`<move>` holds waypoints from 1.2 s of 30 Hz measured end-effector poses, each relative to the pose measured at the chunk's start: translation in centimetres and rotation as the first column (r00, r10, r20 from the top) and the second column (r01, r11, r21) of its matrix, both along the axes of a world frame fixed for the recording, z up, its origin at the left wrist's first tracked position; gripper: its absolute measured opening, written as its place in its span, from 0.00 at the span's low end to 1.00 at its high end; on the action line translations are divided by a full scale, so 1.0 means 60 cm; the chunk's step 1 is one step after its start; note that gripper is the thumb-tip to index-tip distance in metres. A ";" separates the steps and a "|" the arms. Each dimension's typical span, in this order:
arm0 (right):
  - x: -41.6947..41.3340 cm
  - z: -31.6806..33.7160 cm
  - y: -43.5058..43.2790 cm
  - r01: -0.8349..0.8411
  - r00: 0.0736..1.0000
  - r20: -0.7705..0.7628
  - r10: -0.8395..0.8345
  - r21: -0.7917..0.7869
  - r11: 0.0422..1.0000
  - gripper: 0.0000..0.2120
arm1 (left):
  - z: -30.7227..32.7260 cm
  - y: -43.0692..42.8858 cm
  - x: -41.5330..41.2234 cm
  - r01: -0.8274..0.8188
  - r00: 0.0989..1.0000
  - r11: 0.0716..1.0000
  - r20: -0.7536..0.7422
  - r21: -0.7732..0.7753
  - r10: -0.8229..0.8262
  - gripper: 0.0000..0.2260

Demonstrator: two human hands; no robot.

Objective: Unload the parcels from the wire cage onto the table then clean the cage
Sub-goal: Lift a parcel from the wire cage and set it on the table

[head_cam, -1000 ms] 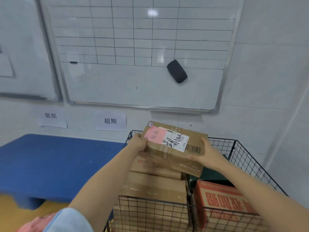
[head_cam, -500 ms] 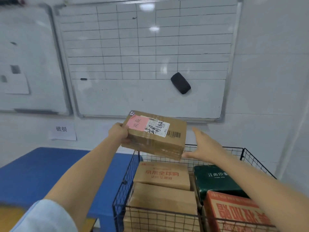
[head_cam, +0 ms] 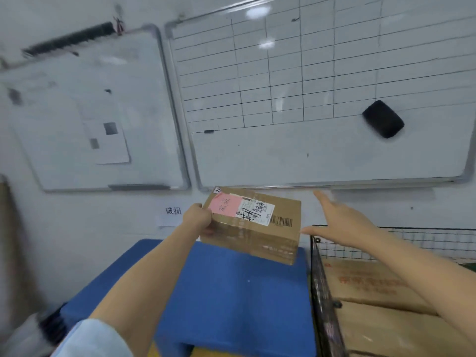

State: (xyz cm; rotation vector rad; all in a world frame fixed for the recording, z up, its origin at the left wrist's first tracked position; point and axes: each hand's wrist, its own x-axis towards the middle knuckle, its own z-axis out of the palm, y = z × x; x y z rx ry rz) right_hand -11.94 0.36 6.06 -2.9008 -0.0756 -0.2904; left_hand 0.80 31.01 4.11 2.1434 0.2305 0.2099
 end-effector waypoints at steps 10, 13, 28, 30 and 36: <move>0.116 -0.066 0.194 -0.055 0.978 -0.197 0.066 0.065 0.996 0.45 | -0.084 0.177 0.067 -0.022 0.990 0.999 -0.141 -0.031 0.017 0.13; 0.156 -0.080 0.229 -0.075 0.965 -0.251 0.082 0.039 0.996 0.43 | -0.102 0.217 0.085 -0.072 0.982 0.997 -0.175 -0.019 0.067 0.15; 0.326 -0.165 0.546 -0.047 0.937 -0.342 0.068 0.069 0.996 0.45 | -0.188 0.533 0.280 -0.069 0.968 0.998 -0.244 -0.006 0.066 0.15; 0.348 -0.175 0.593 -0.027 0.936 -0.349 0.055 0.085 0.996 0.45 | -0.184 0.571 0.290 -0.044 0.974 0.999 -0.223 0.028 0.050 0.14; 0.403 -0.216 0.717 0.048 0.915 -0.404 0.003 0.117 0.992 0.48 | -0.214 0.662 0.353 -0.023 0.977 1.000 -0.212 0.021 0.027 0.17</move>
